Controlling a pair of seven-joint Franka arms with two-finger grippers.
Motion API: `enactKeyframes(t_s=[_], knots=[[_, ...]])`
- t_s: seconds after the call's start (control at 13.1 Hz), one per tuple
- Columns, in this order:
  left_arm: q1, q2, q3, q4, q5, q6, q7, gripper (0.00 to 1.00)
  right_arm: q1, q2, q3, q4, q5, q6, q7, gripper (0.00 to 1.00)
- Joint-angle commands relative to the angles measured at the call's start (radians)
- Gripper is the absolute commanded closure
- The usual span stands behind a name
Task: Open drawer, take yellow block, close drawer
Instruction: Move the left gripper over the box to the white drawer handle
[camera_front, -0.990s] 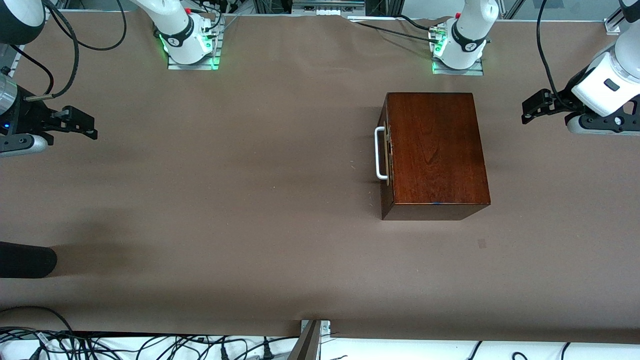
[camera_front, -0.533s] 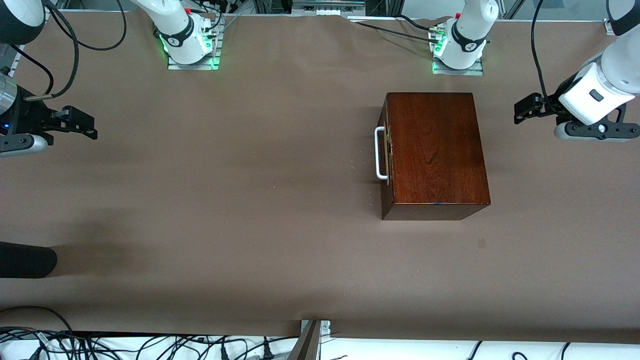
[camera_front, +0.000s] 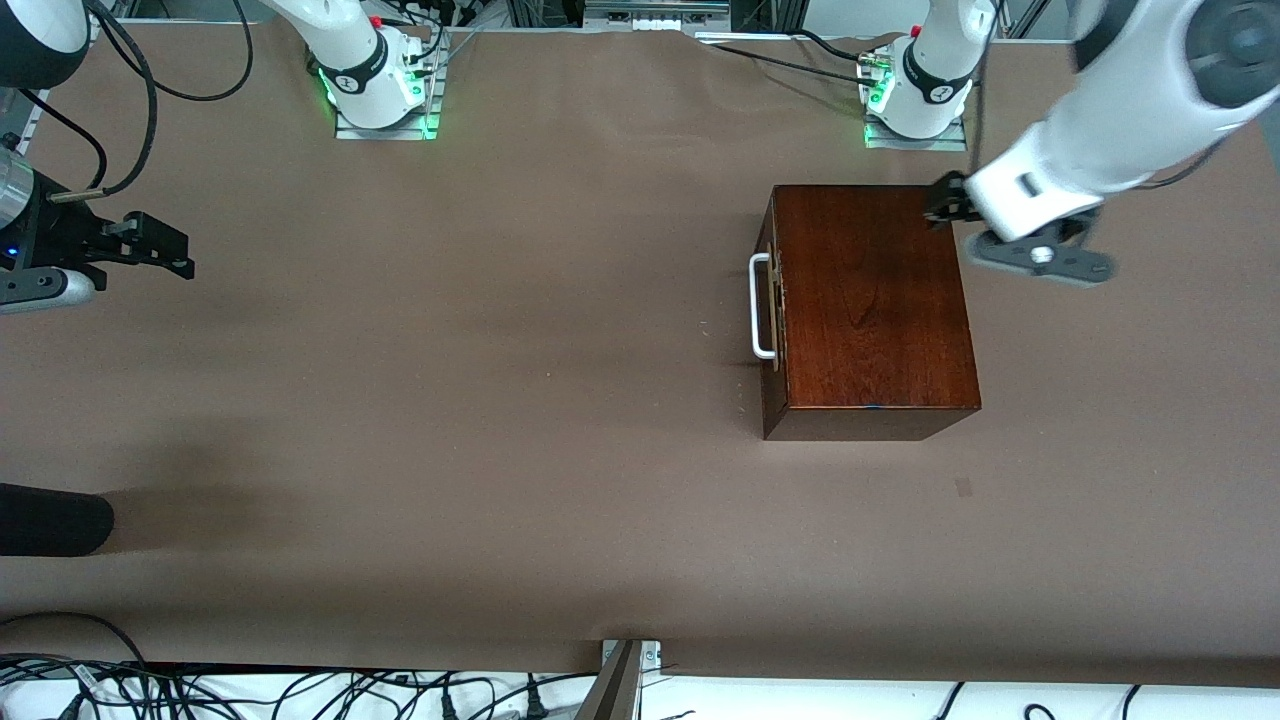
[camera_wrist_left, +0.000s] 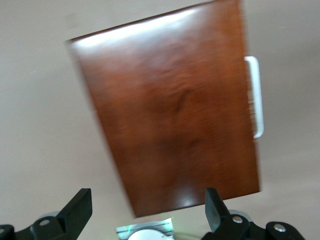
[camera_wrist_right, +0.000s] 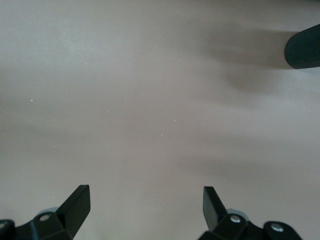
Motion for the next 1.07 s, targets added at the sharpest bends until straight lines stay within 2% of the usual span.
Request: enactKeyframes(t_s=[0.0,0.15,0.38,0.61,0.76,0.99], knots=[[-0.131,0.137,-0.017,0.117,-0.009,0.024,-0.233,0.00,0.000,-0.016,0.003,0.003,-0.017,-0.017,0.004,0.00],[-0.243,0.178,-0.017,0.117,-0.007,0.078,-0.386,0.00,0.000,-0.016,0.003,0.003,-0.017,-0.017,0.004,0.00],[-0.370,0.258,-0.014,0.114,0.008,0.217,-0.438,0.00,0.000,-0.016,0.003,0.004,-0.017,-0.017,0.004,0.00],[-0.435,0.340,-0.016,0.105,0.023,0.302,-0.533,0.00,0.000,-0.015,0.003,0.006,-0.017,-0.015,0.004,0.00],[-0.476,0.369,-0.017,0.097,0.139,0.305,-0.589,0.00,0.000,-0.015,0.003,0.006,-0.017,-0.015,0.004,0.00],[-0.470,0.407,-0.007,0.097,0.166,0.305,-0.600,0.00,0.000,-0.013,0.001,0.006,-0.017,-0.015,0.004,0.00]])
